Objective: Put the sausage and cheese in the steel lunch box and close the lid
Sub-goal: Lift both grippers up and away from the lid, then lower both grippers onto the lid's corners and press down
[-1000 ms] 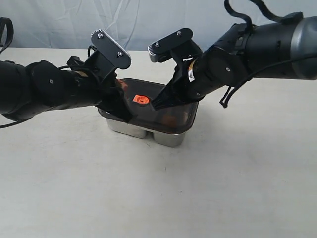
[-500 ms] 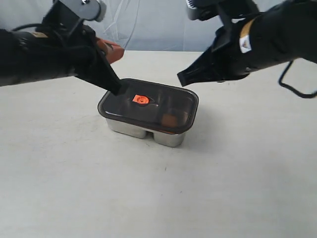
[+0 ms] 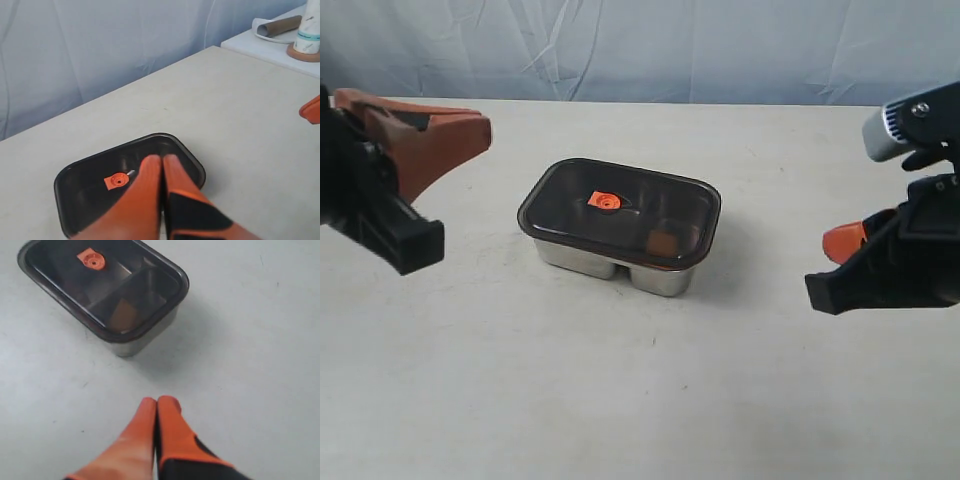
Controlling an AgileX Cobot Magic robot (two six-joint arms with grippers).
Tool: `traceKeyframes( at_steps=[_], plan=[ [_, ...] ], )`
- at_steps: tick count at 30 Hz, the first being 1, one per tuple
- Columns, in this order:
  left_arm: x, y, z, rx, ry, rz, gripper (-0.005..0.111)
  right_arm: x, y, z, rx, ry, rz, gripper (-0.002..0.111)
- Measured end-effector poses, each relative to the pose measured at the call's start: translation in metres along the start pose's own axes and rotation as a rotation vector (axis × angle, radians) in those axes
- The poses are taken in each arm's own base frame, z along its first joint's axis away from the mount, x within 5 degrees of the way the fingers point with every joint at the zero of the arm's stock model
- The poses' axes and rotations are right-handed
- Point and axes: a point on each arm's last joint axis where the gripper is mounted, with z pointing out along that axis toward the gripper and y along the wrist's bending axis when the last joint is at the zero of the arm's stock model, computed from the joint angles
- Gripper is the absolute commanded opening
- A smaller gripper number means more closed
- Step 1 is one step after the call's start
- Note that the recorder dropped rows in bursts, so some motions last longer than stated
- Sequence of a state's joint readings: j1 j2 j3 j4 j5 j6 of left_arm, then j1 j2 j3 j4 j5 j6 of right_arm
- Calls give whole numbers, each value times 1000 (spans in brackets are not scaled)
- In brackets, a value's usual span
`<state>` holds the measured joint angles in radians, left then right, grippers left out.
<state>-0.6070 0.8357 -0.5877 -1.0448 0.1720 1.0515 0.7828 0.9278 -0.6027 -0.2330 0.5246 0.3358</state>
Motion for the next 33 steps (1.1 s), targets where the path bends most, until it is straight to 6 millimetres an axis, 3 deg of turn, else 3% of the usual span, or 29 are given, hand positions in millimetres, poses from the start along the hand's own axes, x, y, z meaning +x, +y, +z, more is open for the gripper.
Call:
traceKeyframes(
  at_steps=[5,13,18,33],
  plan=[
    [19,5,0,-58,25,-9,0,-10,7,19,-41,-59,-2,-1],
    [34,23,16,-231,48,13,0,-31,22,107,-50,82,-64,-1],
    [46,32,42,-276,137,97,0,-34,30,153,-71,107,-53,-1],
    [82,50,154,-258,390,239,0,-23,34,190,-78,154,-31,-1]
  ],
)
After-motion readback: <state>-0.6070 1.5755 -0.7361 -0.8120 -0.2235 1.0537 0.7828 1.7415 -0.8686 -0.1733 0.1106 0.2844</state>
